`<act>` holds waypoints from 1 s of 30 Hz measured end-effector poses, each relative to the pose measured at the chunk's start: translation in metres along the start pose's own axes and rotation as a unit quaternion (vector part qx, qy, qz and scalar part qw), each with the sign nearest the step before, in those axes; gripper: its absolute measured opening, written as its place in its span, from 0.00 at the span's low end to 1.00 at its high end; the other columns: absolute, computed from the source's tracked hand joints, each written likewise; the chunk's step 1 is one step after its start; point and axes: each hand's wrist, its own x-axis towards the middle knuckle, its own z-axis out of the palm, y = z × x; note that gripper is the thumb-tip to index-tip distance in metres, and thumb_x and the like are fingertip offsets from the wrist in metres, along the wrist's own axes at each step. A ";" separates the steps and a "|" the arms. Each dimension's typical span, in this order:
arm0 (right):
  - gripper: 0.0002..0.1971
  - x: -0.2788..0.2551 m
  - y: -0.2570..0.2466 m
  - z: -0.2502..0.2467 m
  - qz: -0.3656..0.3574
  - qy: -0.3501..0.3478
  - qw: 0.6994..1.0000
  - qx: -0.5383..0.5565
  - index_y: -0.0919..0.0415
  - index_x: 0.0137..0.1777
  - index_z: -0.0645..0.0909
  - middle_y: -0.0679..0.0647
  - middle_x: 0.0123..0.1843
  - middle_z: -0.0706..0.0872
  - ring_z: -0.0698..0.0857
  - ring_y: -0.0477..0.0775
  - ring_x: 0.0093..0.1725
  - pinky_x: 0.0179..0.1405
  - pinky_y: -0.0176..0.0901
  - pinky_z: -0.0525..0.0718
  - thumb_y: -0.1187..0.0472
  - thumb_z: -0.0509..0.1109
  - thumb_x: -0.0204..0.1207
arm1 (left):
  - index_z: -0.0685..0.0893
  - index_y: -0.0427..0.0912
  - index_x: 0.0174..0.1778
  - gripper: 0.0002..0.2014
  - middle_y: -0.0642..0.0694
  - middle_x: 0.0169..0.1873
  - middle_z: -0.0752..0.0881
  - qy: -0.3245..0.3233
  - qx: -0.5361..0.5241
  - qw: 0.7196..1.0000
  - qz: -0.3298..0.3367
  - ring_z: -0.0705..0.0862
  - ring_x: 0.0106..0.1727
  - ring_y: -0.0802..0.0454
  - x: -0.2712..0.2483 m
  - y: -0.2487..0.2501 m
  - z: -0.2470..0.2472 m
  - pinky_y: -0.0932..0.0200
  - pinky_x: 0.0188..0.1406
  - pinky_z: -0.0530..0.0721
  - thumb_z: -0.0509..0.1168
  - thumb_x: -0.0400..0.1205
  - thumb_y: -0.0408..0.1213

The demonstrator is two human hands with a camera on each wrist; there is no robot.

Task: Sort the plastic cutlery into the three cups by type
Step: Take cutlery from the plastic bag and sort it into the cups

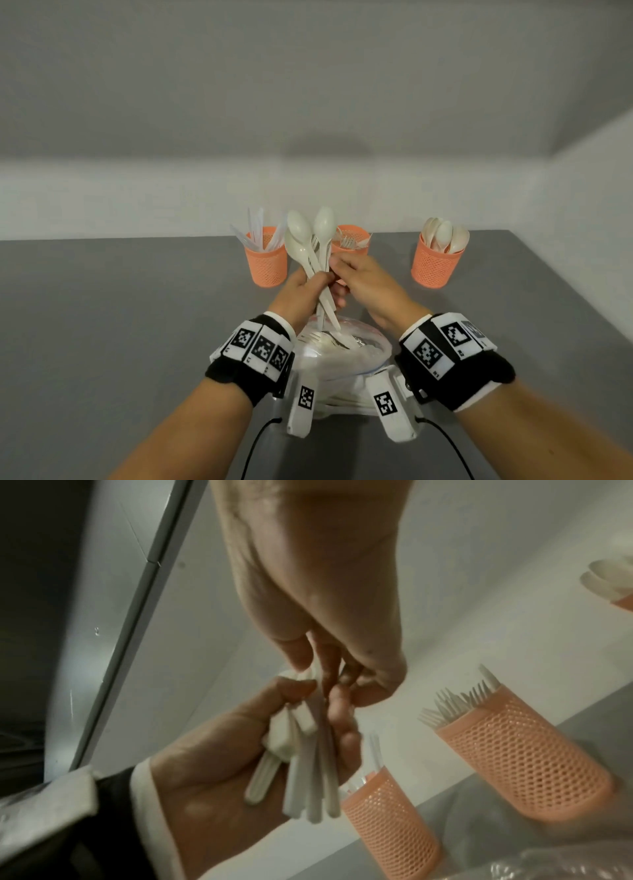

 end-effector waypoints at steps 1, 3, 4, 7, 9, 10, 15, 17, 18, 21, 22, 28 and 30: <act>0.12 0.003 -0.001 0.000 -0.007 0.019 1.000 0.003 0.73 0.47 0.79 0.57 0.27 0.75 0.74 0.52 0.22 0.28 0.41 0.78 0.63 0.60 0.83 | 0.81 0.33 0.45 0.10 0.46 0.25 0.87 -0.005 -0.023 1.000 -0.016 0.85 0.26 0.53 0.002 0.001 -0.003 0.61 0.29 0.85 0.55 0.83 0.31; 0.06 0.008 -0.001 0.002 -0.017 0.054 0.998 0.011 0.68 0.46 0.82 0.55 0.33 0.82 0.79 0.50 0.28 0.31 0.35 0.81 0.66 0.65 0.80 | 0.81 0.32 0.49 0.10 0.47 0.26 0.88 -0.013 -0.057 0.998 -0.039 0.86 0.27 0.53 0.005 0.002 -0.007 0.60 0.29 0.87 0.55 0.84 0.31; 0.04 0.011 -0.001 0.003 -0.021 0.059 0.998 0.013 0.65 0.45 0.82 0.53 0.35 0.83 0.81 0.49 0.31 0.32 0.33 0.82 0.65 0.67 0.79 | 0.80 0.30 0.52 0.11 0.45 0.27 0.88 -0.017 -0.072 0.996 -0.046 0.87 0.28 0.52 0.005 0.002 -0.009 0.59 0.31 0.88 0.54 0.84 0.31; 0.08 0.018 0.001 0.008 -0.021 0.053 0.998 -0.009 0.61 0.39 0.79 0.52 0.33 0.81 0.80 0.42 0.27 0.29 0.34 0.79 0.63 0.65 0.79 | 0.79 0.29 0.56 0.12 0.40 0.31 0.89 -0.023 -0.125 0.990 -0.062 0.89 0.31 0.49 0.006 0.004 -0.016 0.56 0.37 0.90 0.55 0.84 0.32; 0.09 0.022 0.003 0.012 -0.008 0.054 0.998 0.007 0.64 0.40 0.75 0.54 0.30 0.76 0.75 0.44 0.23 0.25 0.40 0.76 0.63 0.60 0.81 | 0.82 0.32 0.50 0.12 0.40 0.29 0.89 -0.018 -0.146 0.987 -0.066 0.89 0.30 0.48 0.007 0.004 -0.021 0.57 0.33 0.89 0.54 0.85 0.33; 0.09 0.023 0.003 0.014 -0.005 0.058 0.998 0.016 0.64 0.40 0.73 0.55 0.29 0.75 0.74 0.47 0.23 0.26 0.43 0.76 0.63 0.57 0.81 | 0.82 0.33 0.48 0.12 0.40 0.28 0.89 -0.015 -0.146 0.987 -0.065 0.89 0.29 0.49 0.007 0.004 -0.023 0.58 0.30 0.88 0.53 0.85 0.33; 0.08 0.031 0.001 0.027 -0.015 0.061 0.998 -0.018 0.63 0.43 0.71 0.59 0.37 0.76 0.76 0.52 0.35 0.40 0.49 0.77 0.63 0.53 0.82 | 0.80 0.36 0.48 0.08 0.44 0.25 0.87 0.006 -0.145 0.988 -0.058 0.84 0.23 0.53 0.009 0.002 -0.031 0.62 0.23 0.82 0.56 0.84 0.32; 0.08 0.034 0.000 0.029 -0.028 0.081 0.996 -0.019 0.63 0.44 0.71 0.58 0.37 0.77 0.77 0.53 0.37 0.43 0.50 0.78 0.64 0.53 0.82 | 0.82 0.36 0.48 0.07 0.45 0.26 0.88 0.006 -0.133 0.990 -0.044 0.86 0.26 0.53 0.011 0.002 -0.034 0.62 0.24 0.83 0.58 0.84 0.33; 0.08 0.035 -0.002 0.029 -0.036 0.097 0.995 -0.002 0.63 0.43 0.71 0.56 0.37 0.78 0.78 0.53 0.37 0.43 0.50 0.79 0.65 0.53 0.82 | 0.82 0.36 0.51 0.08 0.45 0.29 0.89 0.007 -0.125 0.991 -0.039 0.87 0.28 0.52 0.013 0.002 -0.037 0.62 0.25 0.84 0.59 0.83 0.33; 0.08 0.044 -0.010 0.023 -0.044 0.139 0.983 0.114 0.63 0.46 0.70 0.54 0.35 0.80 0.81 0.50 0.32 0.35 0.44 0.83 0.68 0.50 0.82 | 0.81 0.33 0.54 0.09 0.43 0.34 0.89 0.025 -0.095 0.995 -0.034 0.87 0.30 0.50 0.019 -0.001 -0.048 0.59 0.27 0.85 0.61 0.83 0.32; 0.08 0.047 -0.013 0.020 -0.048 0.143 0.977 0.148 0.63 0.47 0.70 0.54 0.34 0.79 0.79 0.50 0.29 0.31 0.43 0.81 0.69 0.50 0.82 | 0.80 0.34 0.51 0.06 0.45 0.32 0.88 0.037 -0.080 0.995 -0.035 0.85 0.27 0.51 0.020 -0.002 -0.051 0.60 0.26 0.84 0.61 0.83 0.32; 0.06 0.060 -0.020 0.020 -0.115 0.104 0.986 0.063 0.59 0.40 0.79 0.43 0.19 0.73 0.69 0.40 0.17 0.19 0.30 0.67 0.60 0.69 0.78 | 0.77 0.39 0.39 0.06 0.48 0.25 0.82 0.078 -0.001 0.997 -0.027 0.80 0.21 0.54 0.026 -0.008 -0.059 0.65 0.22 0.78 0.61 0.82 0.32; 0.05 0.062 -0.017 0.029 -0.141 0.097 0.985 -0.034 0.61 0.37 0.84 0.40 0.20 0.80 0.77 0.38 0.20 0.22 0.25 0.72 0.62 0.73 0.73 | 0.78 0.37 0.37 0.08 0.44 0.23 0.80 0.069 0.007 0.997 -0.032 0.80 0.23 0.52 0.029 -0.009 -0.058 0.67 0.21 0.77 0.60 0.82 0.30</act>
